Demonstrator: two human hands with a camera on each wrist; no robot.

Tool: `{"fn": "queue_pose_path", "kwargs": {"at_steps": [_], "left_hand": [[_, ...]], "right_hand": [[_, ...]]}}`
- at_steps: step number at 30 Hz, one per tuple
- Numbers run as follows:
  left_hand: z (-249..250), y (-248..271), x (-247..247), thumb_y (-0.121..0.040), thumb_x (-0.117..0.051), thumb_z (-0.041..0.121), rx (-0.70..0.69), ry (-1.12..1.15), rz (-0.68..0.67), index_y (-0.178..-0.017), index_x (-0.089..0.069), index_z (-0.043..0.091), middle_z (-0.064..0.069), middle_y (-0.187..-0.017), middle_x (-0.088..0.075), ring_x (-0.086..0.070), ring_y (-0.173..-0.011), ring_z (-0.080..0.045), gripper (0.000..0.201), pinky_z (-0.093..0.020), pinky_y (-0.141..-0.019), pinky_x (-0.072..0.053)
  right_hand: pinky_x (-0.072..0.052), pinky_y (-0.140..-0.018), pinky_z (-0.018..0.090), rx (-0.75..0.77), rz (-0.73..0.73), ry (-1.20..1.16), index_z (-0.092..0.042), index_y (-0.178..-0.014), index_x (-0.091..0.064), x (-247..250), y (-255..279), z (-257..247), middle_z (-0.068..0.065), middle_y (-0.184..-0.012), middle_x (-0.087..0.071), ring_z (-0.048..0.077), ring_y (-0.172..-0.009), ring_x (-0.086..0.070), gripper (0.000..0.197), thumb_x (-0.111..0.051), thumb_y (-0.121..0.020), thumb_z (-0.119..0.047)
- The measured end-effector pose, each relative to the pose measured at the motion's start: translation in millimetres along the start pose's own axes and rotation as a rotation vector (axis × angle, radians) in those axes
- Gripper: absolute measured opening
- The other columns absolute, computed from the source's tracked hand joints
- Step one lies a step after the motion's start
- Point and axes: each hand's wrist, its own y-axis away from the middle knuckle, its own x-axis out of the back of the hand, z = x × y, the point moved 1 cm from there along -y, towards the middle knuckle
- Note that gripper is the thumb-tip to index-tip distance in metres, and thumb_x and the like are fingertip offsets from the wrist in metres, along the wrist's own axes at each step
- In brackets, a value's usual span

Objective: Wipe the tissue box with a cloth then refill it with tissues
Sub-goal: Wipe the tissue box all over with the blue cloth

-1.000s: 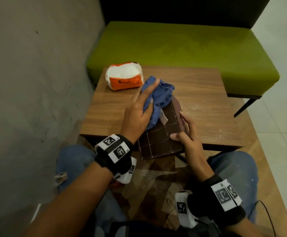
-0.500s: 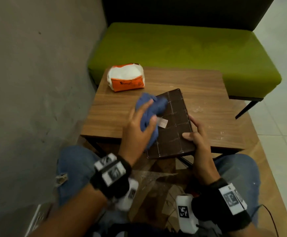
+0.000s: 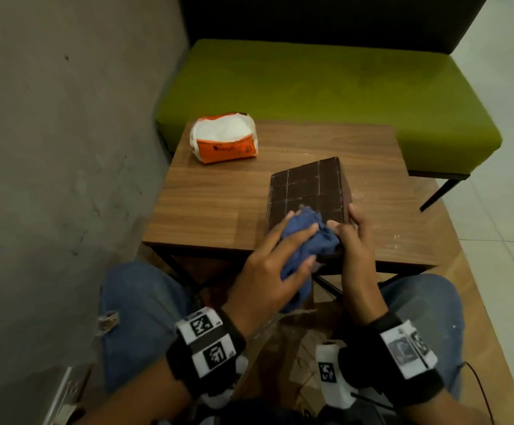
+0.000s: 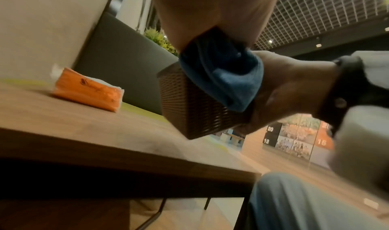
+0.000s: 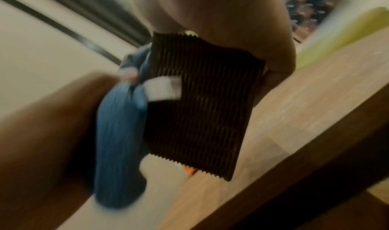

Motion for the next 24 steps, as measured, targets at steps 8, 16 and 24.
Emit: {"fn": "queue_pose_path", "kwargs": {"at_steps": [8, 16, 24], "left_hand": [[-28.9, -92.1, 28.7, -0.096, -0.051, 0.029, 0.247, -0.024, 0.096, -0.138, -0.045, 0.015, -0.006, -0.144, -0.044, -0.042, -0.131, -0.015, 0.045, -0.02, -0.105, -0.031], [-12.7, -67.7, 17.3, -0.096, -0.048, 0.033, 0.017, -0.043, -0.238, -0.147, -0.022, 0.026, -0.004, -0.155, -0.023, -0.019, -0.144, -0.017, 0.058, -0.033, -0.116, -0.021], [-30.4, -68.8, 21.0, -0.098, -0.044, 0.03, 0.26, 0.112, 0.021, -0.146, -0.02, 0.026, -0.001, -0.156, -0.019, -0.021, -0.141, -0.008, 0.053, -0.029, -0.114, -0.025]], "right_hand": [[-0.049, -0.098, 0.045, 0.036, -0.045, 0.183, -0.06, -0.127, -0.043, -11.4, 29.0, 19.2, 0.001, -0.135, -0.045, 0.021, -0.121, -0.053, 0.067, -0.066, -0.064, -0.063], [-0.044, -0.095, 0.028, 0.265, -0.009, 0.525, -0.039, -0.139, -0.04, 5.3, 11.1, -2.5, 0.003, -0.124, -0.047, 0.012, -0.112, -0.048, 0.083, -0.053, -0.064, -0.07], [-0.05, -0.091, 0.037, 0.46, -0.018, 0.683, -0.048, -0.142, -0.032, 8.9, 4.6, -16.3, 0.002, -0.124, -0.044, 0.016, -0.11, -0.051, 0.079, -0.057, -0.069, -0.065]]}}
